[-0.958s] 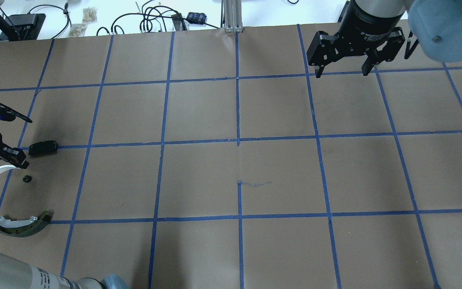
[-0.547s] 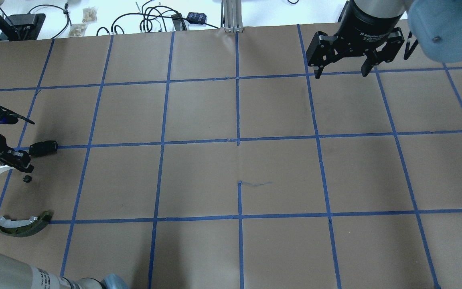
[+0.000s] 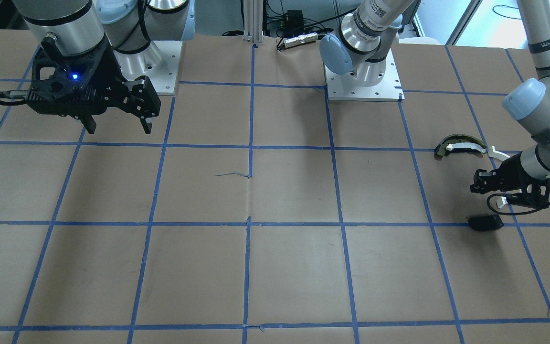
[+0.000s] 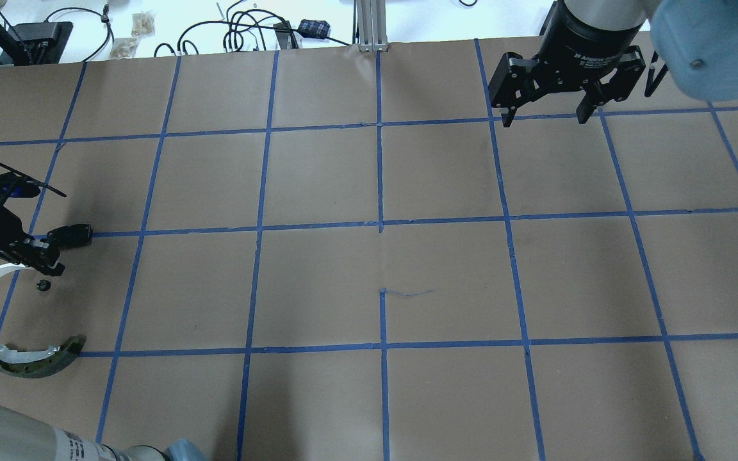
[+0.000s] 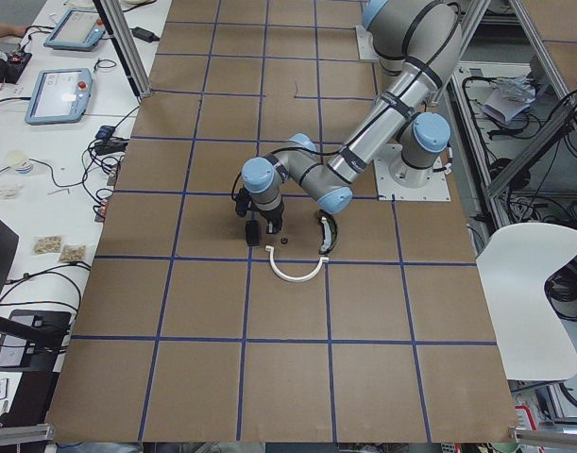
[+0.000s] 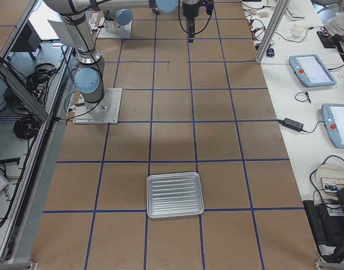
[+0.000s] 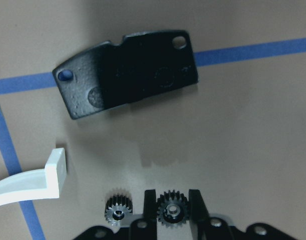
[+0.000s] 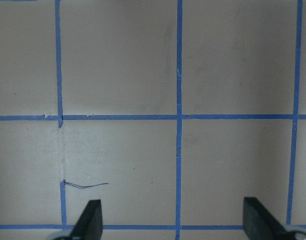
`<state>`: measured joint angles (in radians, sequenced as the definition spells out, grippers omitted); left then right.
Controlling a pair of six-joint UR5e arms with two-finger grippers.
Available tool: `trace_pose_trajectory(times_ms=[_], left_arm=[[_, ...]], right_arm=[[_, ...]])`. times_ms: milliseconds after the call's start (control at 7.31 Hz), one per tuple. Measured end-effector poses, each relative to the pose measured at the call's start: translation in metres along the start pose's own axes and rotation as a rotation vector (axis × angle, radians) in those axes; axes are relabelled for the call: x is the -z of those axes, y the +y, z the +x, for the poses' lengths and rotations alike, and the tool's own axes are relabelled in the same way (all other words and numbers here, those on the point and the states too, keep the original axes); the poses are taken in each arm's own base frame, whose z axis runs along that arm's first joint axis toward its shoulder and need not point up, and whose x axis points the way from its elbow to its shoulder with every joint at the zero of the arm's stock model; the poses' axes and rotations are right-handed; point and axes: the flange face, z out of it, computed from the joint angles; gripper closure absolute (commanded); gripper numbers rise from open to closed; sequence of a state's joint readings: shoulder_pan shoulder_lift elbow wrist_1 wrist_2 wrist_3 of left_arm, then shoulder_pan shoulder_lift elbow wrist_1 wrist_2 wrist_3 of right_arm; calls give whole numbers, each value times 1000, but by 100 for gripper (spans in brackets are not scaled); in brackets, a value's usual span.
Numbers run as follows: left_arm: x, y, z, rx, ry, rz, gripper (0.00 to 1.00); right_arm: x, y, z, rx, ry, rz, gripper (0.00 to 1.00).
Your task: Place bearing gear from tray to pile
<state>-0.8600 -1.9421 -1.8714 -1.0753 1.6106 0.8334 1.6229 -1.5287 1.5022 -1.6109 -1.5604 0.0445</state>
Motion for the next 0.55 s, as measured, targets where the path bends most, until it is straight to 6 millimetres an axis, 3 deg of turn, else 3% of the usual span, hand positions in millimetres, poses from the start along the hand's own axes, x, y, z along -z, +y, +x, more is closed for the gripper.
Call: trace_pose_trajectory(times_ms=[137,274,411,547], left_arm=[[-1,1,-1,2,1,-2,81],[-3,1,-2,4,2,-4,50],[-3,1,-2,6,2,-7,7],[-3,3,-2,11,5,-14,0]], right_arm=[[-1,0,0,0,0,-2,0],[-1,0,-1,1,0,-4,0],[-2,0,-1,1,1,-4,0],[-1,0,-1,1,1,-3,0]])
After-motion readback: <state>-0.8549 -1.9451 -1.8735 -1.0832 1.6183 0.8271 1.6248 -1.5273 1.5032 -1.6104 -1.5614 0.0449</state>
